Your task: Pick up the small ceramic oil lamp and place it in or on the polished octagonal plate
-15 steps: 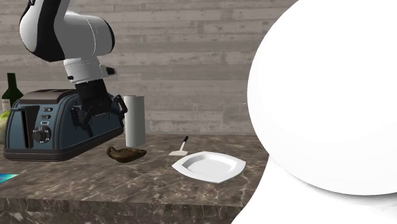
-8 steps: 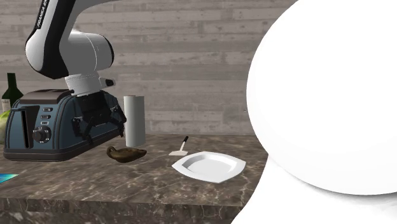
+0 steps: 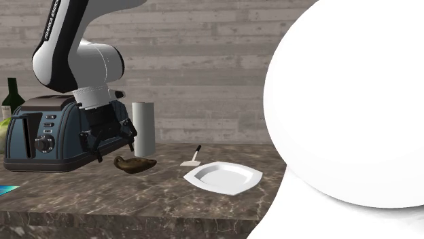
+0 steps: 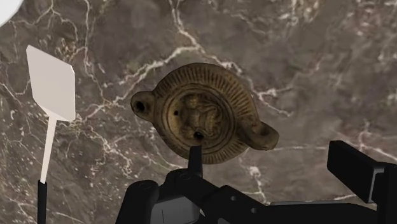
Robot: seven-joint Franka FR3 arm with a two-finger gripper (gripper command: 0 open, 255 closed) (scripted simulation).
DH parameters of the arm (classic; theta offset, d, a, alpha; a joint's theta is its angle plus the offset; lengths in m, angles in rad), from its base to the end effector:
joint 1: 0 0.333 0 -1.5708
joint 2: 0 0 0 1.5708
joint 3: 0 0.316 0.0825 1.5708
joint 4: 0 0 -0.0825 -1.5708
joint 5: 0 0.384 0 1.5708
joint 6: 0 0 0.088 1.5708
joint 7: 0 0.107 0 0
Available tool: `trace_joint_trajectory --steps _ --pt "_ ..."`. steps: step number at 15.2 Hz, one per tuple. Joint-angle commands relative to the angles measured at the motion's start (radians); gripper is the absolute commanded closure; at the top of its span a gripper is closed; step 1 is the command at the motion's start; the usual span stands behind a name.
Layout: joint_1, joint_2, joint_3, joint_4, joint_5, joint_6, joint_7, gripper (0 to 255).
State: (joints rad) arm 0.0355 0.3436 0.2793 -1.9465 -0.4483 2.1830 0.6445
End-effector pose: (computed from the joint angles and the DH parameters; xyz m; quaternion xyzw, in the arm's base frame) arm 0.5832 0.1658 0.3049 0.9902 -0.0324 0.0237 0.1340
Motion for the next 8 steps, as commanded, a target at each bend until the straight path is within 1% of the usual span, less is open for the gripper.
trace_joint_trajectory --steps 1,2,3,8 --pt "0.0 0.0 0.0 0.0 0.0 0.0 0.0 0" --pt "0.0 0.0 0.0 0.0 0.0 0.0 0.0 0" --pt "0.0 0.0 0.0 0.0 0.0 0.0 0.0 255" --pt "0.0 0.0 0.0 0.0 0.0 0.0 0.0 255"
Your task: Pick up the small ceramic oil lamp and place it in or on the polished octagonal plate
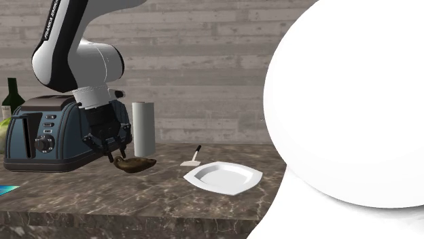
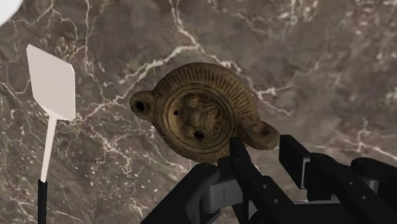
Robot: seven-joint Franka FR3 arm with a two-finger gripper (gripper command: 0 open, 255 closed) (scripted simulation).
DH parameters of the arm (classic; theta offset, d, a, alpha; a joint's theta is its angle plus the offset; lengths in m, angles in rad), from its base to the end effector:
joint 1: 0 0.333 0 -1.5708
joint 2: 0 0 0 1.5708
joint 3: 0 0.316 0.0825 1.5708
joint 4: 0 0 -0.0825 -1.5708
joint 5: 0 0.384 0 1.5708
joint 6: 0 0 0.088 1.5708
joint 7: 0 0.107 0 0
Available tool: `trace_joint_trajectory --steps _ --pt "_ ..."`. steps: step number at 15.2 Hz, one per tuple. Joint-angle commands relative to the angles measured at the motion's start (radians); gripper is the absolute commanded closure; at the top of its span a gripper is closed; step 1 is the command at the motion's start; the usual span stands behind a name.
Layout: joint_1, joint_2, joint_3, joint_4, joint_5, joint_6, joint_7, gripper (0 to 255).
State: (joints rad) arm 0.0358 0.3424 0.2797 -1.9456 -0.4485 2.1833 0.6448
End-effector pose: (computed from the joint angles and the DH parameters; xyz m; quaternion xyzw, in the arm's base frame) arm 0.5835 0.1663 0.3060 0.9902 -0.0323 0.0250 0.1338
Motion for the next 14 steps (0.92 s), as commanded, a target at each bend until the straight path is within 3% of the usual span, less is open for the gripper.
trace_joint_trajectory --steps 1,14 --pt "0.0 0.001 0.0 -0.001 0.0 0.0 0.0 255" --pt "-0.008 -0.071 0.016 0.039 0.048 -0.101 -0.052 255"
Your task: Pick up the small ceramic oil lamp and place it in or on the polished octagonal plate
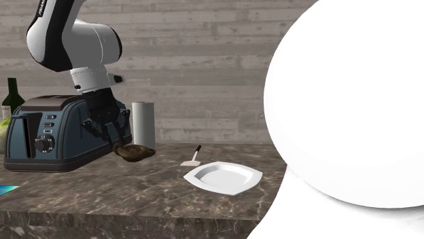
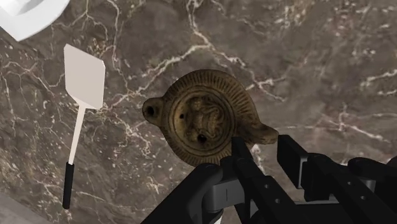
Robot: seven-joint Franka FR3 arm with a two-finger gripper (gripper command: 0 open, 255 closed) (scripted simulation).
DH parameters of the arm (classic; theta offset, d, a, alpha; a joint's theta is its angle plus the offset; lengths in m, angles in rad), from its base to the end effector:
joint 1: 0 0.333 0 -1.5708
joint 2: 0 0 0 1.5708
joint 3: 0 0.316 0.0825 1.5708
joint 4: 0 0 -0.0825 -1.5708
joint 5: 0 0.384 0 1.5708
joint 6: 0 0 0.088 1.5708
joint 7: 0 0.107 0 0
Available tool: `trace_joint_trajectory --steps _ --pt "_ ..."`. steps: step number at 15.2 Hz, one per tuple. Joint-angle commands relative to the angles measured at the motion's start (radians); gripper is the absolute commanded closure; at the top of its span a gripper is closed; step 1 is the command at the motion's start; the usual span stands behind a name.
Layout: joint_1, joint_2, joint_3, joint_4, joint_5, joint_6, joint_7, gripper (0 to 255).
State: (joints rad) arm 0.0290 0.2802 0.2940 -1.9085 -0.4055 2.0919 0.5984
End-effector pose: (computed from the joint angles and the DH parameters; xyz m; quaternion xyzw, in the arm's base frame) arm 0.5839 0.1664 0.3522 0.9902 -0.0324 0.0239 0.1340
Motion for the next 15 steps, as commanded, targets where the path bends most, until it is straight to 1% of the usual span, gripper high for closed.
trace_joint_trajectory --steps 1,7,11,15 --pt "-0.002 -0.015 0.002 0.007 0.009 -0.02 -0.011 255" --pt "-0.004 -0.05 0.009 0.043 0.032 -0.085 -0.039 255" --pt "-0.053 -0.192 -0.008 -0.131 0.067 -0.025 -0.101 255" --pt "-0.09 -0.327 -0.038 -0.285 0.1 0.021 -0.175 255"
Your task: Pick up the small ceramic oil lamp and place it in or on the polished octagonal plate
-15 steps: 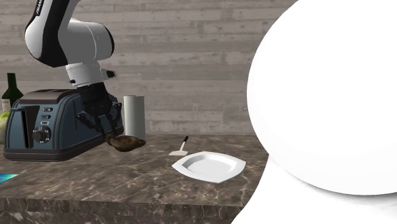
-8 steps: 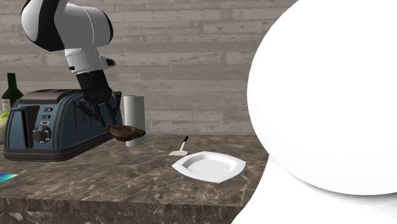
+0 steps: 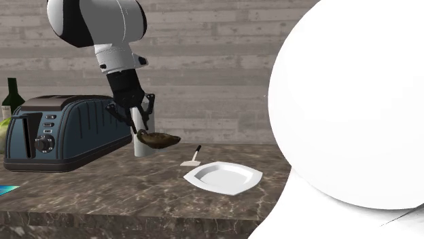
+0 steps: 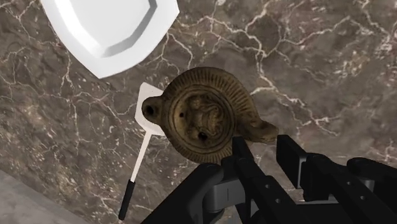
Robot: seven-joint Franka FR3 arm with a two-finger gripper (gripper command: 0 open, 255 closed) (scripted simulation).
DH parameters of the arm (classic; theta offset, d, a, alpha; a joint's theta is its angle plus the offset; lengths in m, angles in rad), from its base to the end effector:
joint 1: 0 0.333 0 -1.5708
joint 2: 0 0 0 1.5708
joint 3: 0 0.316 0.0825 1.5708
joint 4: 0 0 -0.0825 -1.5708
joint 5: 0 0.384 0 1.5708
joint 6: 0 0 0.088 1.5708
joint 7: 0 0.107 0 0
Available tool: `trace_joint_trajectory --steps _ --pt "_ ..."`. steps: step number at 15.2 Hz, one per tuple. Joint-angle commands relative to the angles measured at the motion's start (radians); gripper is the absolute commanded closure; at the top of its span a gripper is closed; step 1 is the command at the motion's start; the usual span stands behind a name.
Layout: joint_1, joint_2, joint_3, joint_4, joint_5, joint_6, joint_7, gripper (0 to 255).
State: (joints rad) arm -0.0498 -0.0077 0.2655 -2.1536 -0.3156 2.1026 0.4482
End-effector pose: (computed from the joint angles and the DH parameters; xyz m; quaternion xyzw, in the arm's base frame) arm 0.5226 0.0995 0.4011 0.9901 -0.0325 0.0235 0.1344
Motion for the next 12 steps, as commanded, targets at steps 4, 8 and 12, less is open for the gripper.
trace_joint_trajectory --steps 4,8,12 --pt "-0.039 -0.169 -0.053 -0.177 0.034 0.042 -0.107 255" --pt "-0.063 -0.294 -0.108 -0.296 0.043 0.061 -0.193 255" --pt "-0.09 -0.413 -0.171 -0.399 0.037 0.067 -0.282 255"
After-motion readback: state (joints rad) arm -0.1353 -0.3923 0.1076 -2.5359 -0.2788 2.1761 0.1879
